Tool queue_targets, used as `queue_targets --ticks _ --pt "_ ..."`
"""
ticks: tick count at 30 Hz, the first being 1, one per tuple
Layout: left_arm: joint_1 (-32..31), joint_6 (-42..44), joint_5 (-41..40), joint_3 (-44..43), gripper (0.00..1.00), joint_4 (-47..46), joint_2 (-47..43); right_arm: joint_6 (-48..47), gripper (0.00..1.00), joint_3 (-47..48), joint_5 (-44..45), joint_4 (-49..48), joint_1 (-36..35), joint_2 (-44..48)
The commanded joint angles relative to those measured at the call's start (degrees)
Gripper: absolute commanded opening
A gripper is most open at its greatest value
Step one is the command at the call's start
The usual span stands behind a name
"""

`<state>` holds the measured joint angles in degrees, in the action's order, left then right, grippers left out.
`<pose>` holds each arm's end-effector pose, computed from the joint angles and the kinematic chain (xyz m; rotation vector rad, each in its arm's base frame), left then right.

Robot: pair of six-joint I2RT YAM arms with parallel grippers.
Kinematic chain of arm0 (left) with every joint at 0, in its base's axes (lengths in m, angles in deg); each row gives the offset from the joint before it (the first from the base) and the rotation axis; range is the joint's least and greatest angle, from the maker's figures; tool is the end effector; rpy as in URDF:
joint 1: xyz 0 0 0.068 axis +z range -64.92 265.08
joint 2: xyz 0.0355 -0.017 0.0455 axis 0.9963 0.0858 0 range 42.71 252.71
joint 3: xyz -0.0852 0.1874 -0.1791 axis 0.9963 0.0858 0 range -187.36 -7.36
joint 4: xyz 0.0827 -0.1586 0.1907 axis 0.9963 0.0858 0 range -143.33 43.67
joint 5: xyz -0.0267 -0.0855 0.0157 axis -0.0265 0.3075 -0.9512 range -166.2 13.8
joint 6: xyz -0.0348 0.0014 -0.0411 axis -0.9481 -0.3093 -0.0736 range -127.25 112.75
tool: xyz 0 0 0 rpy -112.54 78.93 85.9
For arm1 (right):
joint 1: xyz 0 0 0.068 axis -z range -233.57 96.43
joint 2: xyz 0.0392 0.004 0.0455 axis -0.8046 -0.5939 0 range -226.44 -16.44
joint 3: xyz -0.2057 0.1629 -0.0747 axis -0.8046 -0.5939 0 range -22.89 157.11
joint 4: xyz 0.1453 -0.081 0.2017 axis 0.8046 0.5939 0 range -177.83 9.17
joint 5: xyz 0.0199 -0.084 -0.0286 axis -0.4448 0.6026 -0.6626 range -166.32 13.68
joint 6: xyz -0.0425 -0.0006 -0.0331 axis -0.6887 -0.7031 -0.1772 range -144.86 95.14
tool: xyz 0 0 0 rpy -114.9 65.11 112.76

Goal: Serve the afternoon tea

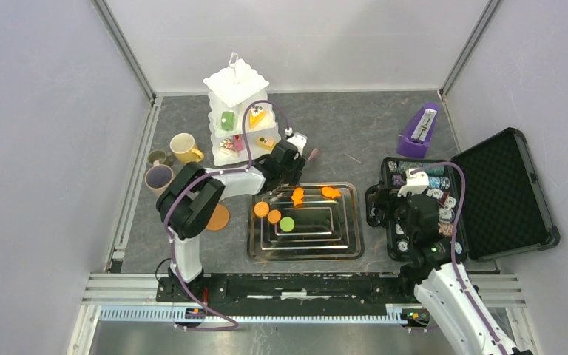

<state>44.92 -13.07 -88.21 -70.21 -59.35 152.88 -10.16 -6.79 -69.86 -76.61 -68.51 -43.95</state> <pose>0.3128 -0.2543 0.1502 0.5685 2.2071 -0.1822 0.1352 0.0320 0.2038 0.0698 1.9690 0.2283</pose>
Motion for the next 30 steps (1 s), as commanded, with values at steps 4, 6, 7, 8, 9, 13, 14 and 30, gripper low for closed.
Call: queue_targets --ticks 4,6,7,8,9,13,14,30 --pt "-0.27 -2.98 -2.8 -5.7 0.61 10.86 -7.34 -0.1 0.98 0.26 0.0 -1.12 0.09 1.71" --pt "-0.28 -5.51 0.18 -10.18 0.61 20.07 -7.68 -0.11 0.98 0.42 0.03 -0.73 0.06 2.12" --pt "-0.27 -7.2 2.01 -13.52 0.61 26.95 -7.45 -0.12 0.98 0.48 0.01 -0.47 0.1 2.42" --pt "-0.27 -8.6 3.96 -16.5 0.58 34.43 -7.26 -0.11 0.98 0.51 0.07 -0.26 0.15 2.62" --pt "-0.27 -10.39 5.61 -19.46 0.57 40.1 -7.31 -0.12 0.98 0.6 0.06 -0.08 0.13 2.88" --pt "-0.62 -13.21 13.37 -21.06 0.58 56.85 -11.57 0.47 0.98 -0.12 -0.34 -0.39 0.09 3.95" --pt "-0.62 -13.52 13.19 -20.69 0.59 60.24 -12.66 0.62 0.98 -0.34 -0.47 -0.52 0.13 4.12" --pt "-5.89 -30.38 9.99 -18.13 0.62 65.26 -15.11 1.68 0.98 -1.22 -2.06 0.12 0.09 5.79"
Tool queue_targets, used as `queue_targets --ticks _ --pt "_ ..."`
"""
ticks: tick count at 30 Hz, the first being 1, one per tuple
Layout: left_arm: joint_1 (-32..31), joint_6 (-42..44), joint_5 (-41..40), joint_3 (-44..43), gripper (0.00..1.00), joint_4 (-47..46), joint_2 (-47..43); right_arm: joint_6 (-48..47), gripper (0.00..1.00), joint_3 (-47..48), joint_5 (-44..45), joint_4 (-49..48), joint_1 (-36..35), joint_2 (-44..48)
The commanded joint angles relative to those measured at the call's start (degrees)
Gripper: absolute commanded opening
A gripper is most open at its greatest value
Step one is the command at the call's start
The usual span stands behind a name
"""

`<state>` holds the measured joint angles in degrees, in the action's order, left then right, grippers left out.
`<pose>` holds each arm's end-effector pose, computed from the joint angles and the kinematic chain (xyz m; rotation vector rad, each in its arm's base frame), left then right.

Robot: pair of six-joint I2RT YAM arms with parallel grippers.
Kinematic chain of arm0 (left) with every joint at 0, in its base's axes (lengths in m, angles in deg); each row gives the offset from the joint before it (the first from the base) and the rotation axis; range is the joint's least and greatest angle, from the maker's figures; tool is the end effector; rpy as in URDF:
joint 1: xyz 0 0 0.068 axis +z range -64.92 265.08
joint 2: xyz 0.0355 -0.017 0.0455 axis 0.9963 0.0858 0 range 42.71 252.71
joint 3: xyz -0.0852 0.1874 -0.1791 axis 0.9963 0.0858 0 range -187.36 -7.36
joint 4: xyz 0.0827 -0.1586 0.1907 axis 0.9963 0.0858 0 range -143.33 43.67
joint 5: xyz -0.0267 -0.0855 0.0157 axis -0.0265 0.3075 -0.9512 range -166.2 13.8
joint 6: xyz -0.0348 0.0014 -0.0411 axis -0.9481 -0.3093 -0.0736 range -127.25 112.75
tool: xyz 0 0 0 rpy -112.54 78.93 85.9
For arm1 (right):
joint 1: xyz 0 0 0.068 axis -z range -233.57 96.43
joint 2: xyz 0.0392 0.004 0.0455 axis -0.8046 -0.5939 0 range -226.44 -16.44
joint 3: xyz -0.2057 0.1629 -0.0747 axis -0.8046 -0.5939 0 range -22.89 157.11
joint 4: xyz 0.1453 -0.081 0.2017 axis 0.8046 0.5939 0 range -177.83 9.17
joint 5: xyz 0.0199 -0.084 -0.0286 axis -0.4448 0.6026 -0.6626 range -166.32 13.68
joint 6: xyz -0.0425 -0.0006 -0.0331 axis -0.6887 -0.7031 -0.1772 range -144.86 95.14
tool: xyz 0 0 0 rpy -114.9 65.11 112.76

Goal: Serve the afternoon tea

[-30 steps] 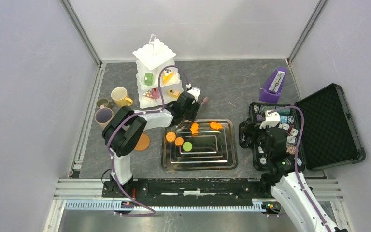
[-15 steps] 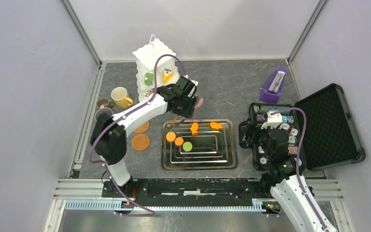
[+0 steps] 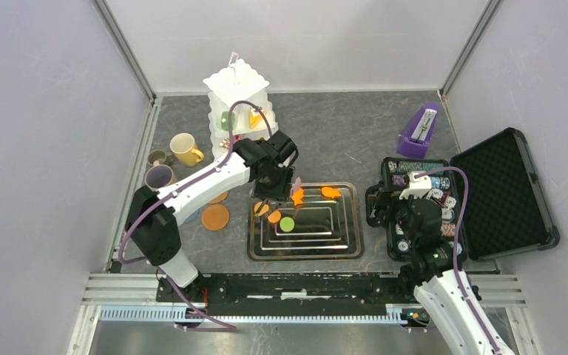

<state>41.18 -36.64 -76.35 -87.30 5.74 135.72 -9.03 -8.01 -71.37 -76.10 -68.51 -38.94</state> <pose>0.2305 -0.2217 0.2760 0.3628 2.8550 -0.2672 0.1266 0.0307 0.2053 0.0735 1.9158 0.2805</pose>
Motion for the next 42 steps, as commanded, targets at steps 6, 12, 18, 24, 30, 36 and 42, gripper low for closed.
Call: queue_targets --ticks 6,12,18,24,30,36,42 --pt "-4.14 -9.63 -4.21 -3.82 0.62 0.28 6.59 0.47 0.98 -0.33 -0.99 -0.73 0.14 1.09" --pt "-5.29 -10.97 -7.55 -5.71 0.62 0.91 10.21 -0.03 0.98 -0.12 -1.32 -0.47 0.09 1.38" --pt "-6.93 -12.0 -7.88 -6.53 0.63 1.07 11.14 0.13 0.98 -0.49 -1.61 -0.6 0.09 1.54" --pt "-7.98 -13.06 -7.77 -6.37 0.64 1.42 12.05 -0.08 0.98 -0.72 -1.87 -0.98 0.1 1.23" --pt "-8.3 -12.89 -10.33 -6.52 0.57 1.8 13.53 -0.03 0.98 -0.68 -1.88 -0.86 0.08 1.47" --pt "-8.79 -12.83 -12.44 -7.6 0.39 2.9 13.2 -0.06 0.98 -0.89 -1.79 -0.83 0.09 1.58" --pt "-9.53 -12.08 -12.43 -8.58 0.32 3.03 10.78 -0.02 0.98 -0.81 -1.71 -0.83 0.09 1.55"
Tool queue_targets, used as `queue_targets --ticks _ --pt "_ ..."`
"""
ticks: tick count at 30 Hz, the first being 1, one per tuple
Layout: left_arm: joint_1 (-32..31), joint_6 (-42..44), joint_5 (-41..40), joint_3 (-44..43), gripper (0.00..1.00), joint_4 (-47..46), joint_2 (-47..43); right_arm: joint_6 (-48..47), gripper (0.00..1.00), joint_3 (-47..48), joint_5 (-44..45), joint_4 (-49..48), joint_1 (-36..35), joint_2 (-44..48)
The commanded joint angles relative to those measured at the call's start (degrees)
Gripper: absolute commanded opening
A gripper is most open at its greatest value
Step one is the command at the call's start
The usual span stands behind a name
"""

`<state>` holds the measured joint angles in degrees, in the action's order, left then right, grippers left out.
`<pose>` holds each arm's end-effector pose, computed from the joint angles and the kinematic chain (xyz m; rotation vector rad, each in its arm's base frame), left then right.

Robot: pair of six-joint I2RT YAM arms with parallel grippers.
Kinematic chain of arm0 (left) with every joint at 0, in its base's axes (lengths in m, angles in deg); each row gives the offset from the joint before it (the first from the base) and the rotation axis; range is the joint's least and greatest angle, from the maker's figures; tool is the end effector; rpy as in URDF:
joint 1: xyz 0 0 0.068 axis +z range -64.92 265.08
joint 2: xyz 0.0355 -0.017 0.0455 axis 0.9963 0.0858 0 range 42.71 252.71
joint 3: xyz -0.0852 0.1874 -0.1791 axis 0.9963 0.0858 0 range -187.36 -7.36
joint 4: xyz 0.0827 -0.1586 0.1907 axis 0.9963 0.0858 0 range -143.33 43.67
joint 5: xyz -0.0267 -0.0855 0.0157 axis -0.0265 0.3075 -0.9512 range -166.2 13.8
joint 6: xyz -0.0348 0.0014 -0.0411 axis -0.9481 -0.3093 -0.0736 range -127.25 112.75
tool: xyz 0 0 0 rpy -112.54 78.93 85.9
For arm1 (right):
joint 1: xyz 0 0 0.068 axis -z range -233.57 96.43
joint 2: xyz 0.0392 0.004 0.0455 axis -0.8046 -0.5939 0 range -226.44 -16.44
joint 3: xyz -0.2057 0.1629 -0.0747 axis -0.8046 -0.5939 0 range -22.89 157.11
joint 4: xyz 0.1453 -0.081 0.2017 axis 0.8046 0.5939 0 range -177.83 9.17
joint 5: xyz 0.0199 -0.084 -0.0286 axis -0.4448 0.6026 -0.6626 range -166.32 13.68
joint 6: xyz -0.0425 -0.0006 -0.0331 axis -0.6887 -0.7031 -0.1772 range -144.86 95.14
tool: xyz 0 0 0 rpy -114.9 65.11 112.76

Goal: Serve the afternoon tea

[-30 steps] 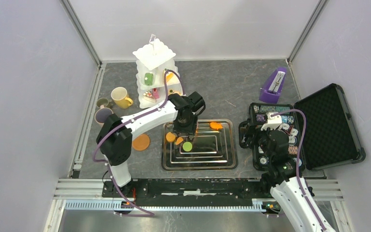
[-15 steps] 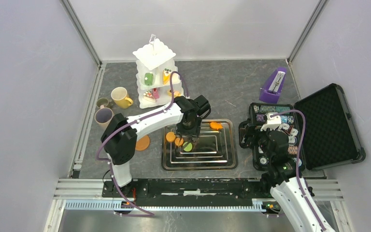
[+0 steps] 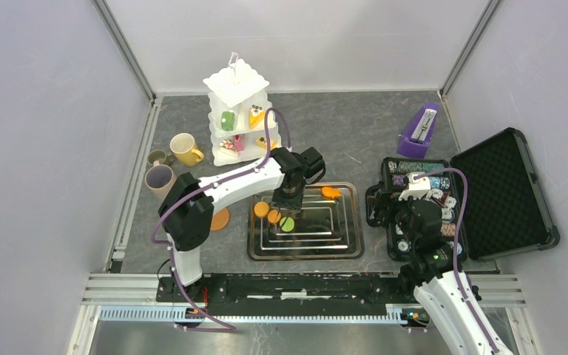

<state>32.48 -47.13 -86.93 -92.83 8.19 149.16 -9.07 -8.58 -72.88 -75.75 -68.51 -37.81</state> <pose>0.2235 -0.2814 0.2270 0.3051 2.8999 0.0511 0.1244 0.0311 0.2033 0.0550 1.9153 0.3057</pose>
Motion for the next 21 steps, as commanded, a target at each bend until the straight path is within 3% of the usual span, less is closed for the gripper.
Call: queue_targets --ticks 1,4,10,13,21 --pt "-1.21 -1.17 -1.66 -3.56 0.31 0.54 -3.63 0.02 0.98 -0.17 -0.19 -1.17 0.09 0.5" --pt "-2.02 0.83 -0.28 -6.9 0.28 1.83 -6.95 0.01 0.98 -0.11 -0.1 -1.17 0.09 0.42" --pt "0.21 6.47 -9.76 -21.82 0.29 10.82 -14.2 -0.01 0.98 -0.14 -0.08 -1.35 0.1 -0.17" --pt "5.32 10.71 -10.96 -28.42 0.3 12.44 -17.2 0.04 0.98 0.03 -0.1 -1.41 0.13 -0.54" --pt "25.17 18.4 0.72 -32.92 0.31 10.8 -20.36 0.15 0.98 0.52 0.51 -0.87 0.08 -0.59"
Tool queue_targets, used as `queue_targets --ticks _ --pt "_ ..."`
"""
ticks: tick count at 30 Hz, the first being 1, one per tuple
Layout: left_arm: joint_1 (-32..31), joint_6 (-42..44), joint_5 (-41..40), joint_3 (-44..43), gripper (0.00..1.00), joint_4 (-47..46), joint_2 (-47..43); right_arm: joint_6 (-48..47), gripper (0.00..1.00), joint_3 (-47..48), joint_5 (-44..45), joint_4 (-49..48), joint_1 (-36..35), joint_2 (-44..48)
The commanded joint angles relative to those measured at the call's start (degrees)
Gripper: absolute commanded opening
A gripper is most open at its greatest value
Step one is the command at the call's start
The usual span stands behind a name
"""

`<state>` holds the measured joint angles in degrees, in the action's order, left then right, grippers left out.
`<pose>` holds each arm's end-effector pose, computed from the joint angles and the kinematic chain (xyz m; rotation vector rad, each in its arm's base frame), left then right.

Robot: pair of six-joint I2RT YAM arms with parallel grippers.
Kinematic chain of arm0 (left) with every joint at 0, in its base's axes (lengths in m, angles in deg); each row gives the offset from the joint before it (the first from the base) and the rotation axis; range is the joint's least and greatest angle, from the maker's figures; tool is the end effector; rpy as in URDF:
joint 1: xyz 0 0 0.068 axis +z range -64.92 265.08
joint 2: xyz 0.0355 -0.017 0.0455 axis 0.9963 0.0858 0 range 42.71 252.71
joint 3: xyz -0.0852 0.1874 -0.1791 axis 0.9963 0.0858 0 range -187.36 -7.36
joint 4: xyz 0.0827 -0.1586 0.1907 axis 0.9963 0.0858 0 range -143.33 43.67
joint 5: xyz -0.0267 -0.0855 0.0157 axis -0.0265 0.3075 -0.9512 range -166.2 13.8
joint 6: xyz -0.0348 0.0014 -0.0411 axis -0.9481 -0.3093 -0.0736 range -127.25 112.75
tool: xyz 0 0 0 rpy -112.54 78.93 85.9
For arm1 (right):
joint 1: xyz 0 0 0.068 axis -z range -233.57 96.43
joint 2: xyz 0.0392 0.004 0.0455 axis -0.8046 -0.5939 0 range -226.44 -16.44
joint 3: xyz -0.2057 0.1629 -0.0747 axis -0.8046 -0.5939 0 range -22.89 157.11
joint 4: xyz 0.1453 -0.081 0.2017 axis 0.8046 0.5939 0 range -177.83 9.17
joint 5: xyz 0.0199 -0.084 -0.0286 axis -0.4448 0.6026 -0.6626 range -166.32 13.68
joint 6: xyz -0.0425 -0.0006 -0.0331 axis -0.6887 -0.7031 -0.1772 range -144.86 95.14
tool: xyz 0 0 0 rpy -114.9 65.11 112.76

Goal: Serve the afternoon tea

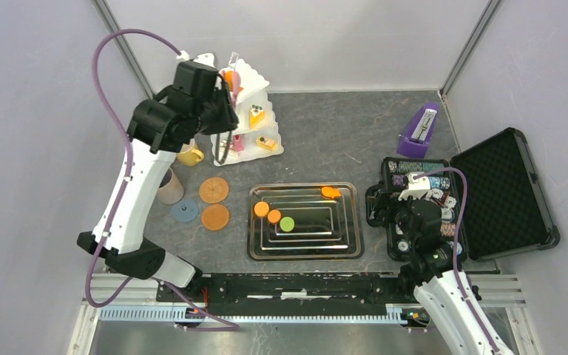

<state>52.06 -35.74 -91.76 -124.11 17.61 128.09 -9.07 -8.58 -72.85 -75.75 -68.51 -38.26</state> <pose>0.2233 -0.1338 0.4866 -0.0555 2.2452 -0.2768 0.1251 0.0312 0.2025 0.0553 1.9230 0.3034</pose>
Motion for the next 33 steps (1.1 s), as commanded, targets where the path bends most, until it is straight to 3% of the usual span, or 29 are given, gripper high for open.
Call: queue_targets --ticks 1,7,10,19,33 --pt "8.27 7.9 7.13 -1.94 0.31 1.04 0.82 0.12 0.98 0.6 0.64 -0.66 0.13 0.01" --pt "21.15 8.45 19.75 -6.02 0.31 -1.01 6.8 0.33 0.98 0.21 0.76 -1.06 0.13 -0.12" --pt "23.87 7.09 23.25 -7.35 0.31 -3.89 9.81 0.13 0.98 0.71 0.92 -0.41 0.09 -0.57" --pt "25.1 7.56 21.97 -16.28 0.32 -5.53 20.11 0.36 0.98 0.43 1.46 -0.3 0.08 0.49" --pt "25.1 8.93 19.55 -16.71 0.58 -4.93 21.49 0.12 0.98 0.63 1.37 -0.49 0.08 0.1"
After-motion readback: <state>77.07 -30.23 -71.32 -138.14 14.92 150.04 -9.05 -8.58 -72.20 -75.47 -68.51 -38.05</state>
